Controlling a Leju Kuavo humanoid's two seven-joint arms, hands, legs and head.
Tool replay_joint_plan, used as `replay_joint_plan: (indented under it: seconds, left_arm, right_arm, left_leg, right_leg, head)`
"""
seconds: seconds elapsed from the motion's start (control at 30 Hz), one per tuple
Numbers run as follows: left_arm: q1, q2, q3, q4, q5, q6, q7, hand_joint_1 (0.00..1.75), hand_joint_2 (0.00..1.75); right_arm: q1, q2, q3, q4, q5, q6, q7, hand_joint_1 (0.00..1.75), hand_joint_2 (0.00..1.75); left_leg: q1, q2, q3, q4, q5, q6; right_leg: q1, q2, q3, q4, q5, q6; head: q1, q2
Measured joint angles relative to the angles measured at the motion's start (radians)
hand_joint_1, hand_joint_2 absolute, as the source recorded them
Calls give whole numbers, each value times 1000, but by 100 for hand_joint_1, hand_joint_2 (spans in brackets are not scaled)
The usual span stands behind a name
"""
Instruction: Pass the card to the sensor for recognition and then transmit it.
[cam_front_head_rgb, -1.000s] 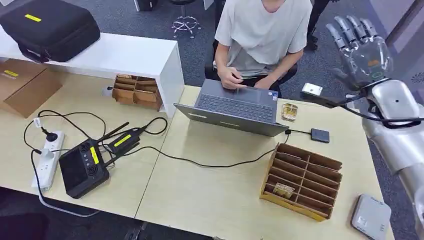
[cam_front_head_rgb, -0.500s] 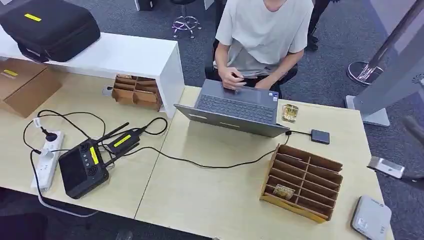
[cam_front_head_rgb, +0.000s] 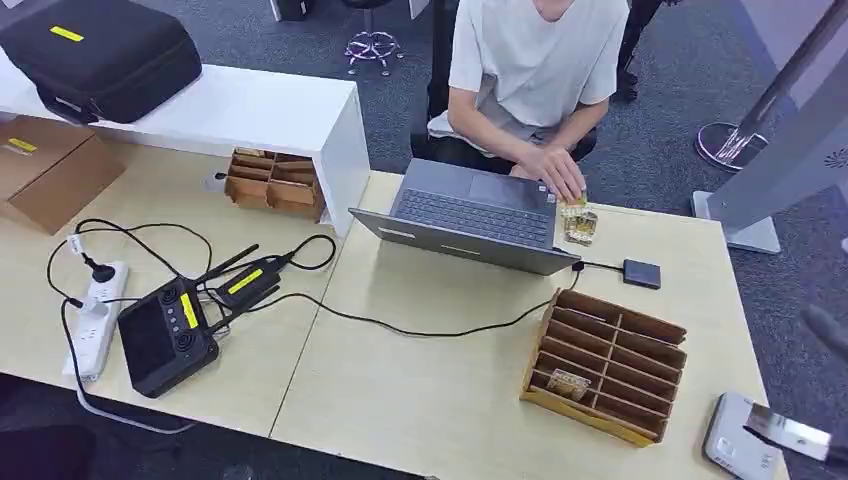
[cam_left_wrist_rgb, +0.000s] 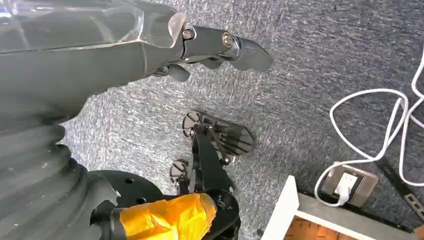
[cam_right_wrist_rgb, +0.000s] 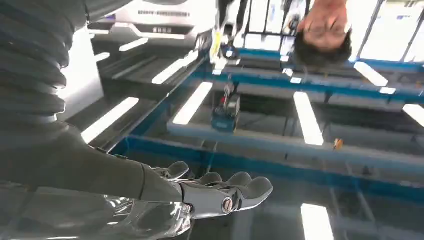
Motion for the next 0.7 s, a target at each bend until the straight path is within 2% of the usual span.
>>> replay_joint_plan:
  seconds: [0.03, 0.13, 0.3, 0.43, 0.53, 0.6, 0.7]
  left_arm:
    - [1, 0, 5, 0, 5, 0, -2, 0, 175]
    - [3, 0, 14, 0, 10, 0, -2, 0, 175]
    - [4, 0, 20, 0, 11, 0, -2, 0, 175]
    - [4, 1, 22, 0, 11, 0, -2, 0, 175]
    - [4, 1, 23, 0, 10, -2, -2, 0, 175]
    - [4, 1, 23, 0, 7, -6, -2, 0, 175]
    - [4, 0, 24, 0, 3, -9, -2, 0, 175]
  right_arm:
    - [52, -10, -21, -37, -13, 40, -1, 0, 175]
    - [106, -30, -50, -85, -39, 97, -2, 0, 175]
    - [145, -46, -77, -128, -48, 115, -2, 0, 175]
    - [148, -52, -79, -145, -69, 172, -19, 0, 175]
    - [140, -56, -74, -148, -108, 252, -25, 0, 175]
    - [121, -58, -61, -146, -132, 308, -28, 0, 175]
    - [86, -59, -27, -133, -141, 355, -28, 0, 175]
  left_leg:
    - [0, 0, 0, 0, 0, 0]
    - [0, 1, 0, 0, 0, 0]
    - [0, 1, 0, 0, 0, 0]
    - [0, 2, 1, 0, 0, 0]
    - [0, 2, 1, 0, 0, 0]
    - [0, 2, 1, 0, 0, 0]
    - [0, 2, 1, 0, 0, 0]
  right_leg:
    - [0, 0, 0, 0, 0, 0]
    - [0, 1, 0, 0, 0, 0]
    - [0, 1, 0, 0, 0, 0]
    - [0, 2, 0, 0, 0, 0]
    - [0, 2, 1, 0, 0, 0]
    - [0, 2, 1, 0, 0, 0]
    - [0, 3, 0, 0, 0, 0]
  head:
    - [0, 0]
    - [0, 0]
    - [0, 0]
    - [0, 0]
    - [0, 0]
    - [0, 0]
    - [0, 0]
